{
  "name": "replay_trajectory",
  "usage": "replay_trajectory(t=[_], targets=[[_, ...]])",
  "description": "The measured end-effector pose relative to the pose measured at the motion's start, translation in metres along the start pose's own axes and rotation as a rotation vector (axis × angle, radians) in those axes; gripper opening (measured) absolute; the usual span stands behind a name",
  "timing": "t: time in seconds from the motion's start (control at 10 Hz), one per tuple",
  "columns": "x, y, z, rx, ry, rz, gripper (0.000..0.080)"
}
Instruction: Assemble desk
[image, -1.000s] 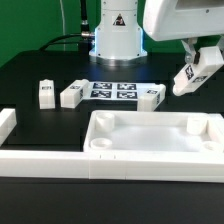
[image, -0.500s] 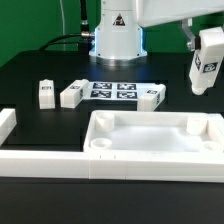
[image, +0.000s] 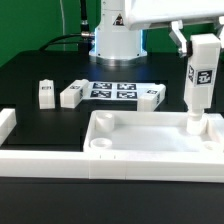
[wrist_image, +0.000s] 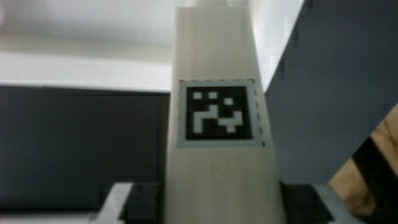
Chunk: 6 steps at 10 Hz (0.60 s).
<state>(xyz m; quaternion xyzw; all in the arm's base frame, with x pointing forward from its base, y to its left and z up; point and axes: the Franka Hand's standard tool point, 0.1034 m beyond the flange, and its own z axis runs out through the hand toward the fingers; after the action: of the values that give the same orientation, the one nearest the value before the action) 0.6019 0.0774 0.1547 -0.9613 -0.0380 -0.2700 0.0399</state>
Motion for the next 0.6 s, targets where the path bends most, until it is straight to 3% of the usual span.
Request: replay_trajectory(t=[0.2,0.3,0.6], targets=[[-0.004,0.007,0.003,-0.031,0.093,-0.002,0.0290],[-0.004,0.005,0.005,-0.027,0.085,-0.004,0.0290],[0.022,-0.007,0.020,-0.009,0.098,-0.039,0.0290]])
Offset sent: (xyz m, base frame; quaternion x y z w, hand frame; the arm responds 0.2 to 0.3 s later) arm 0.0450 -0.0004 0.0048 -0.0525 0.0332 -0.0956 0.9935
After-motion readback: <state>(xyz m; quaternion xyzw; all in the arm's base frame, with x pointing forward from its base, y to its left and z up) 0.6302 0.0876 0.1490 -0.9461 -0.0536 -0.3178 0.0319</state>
